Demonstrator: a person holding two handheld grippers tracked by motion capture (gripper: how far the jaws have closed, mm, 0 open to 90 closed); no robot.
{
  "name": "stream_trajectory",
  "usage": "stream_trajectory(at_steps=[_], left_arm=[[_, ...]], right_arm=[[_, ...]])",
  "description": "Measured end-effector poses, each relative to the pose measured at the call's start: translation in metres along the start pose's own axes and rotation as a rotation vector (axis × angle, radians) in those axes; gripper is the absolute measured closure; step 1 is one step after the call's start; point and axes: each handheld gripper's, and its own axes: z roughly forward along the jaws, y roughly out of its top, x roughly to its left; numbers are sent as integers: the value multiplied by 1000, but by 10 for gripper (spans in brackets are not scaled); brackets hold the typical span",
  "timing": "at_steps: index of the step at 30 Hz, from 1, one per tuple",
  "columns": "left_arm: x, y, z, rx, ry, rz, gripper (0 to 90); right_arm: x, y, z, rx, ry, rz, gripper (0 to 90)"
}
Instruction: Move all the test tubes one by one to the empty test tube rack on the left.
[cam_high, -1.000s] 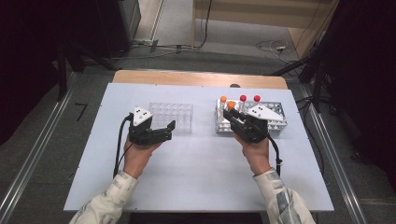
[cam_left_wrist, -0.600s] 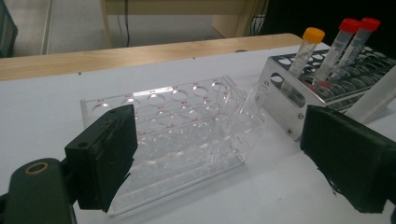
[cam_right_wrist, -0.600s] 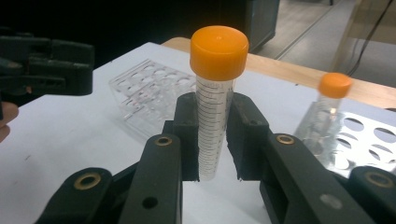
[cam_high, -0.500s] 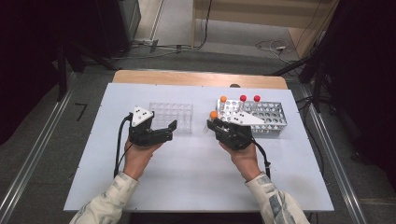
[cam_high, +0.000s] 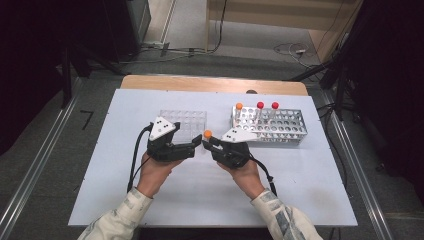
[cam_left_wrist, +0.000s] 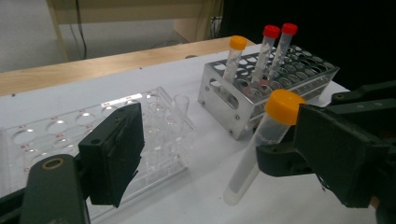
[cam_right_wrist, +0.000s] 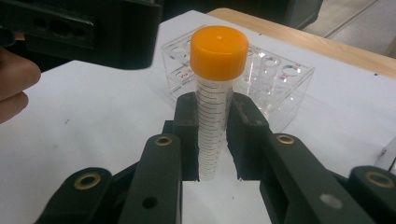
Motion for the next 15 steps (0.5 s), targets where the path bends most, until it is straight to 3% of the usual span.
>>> stream_trajectory(at_steps=[5,9,15], left_arm=[[-6,-1,2,3,-40,22,230],[-10,-3,4,6,-78,50,380],[-14,-4,5,14,-100,82,560]], right_arm=[[4,-1,4,12,14,-6,724],[10,-2,8,23,17,-35,724],[16,-2,9,20,26,-48,723]])
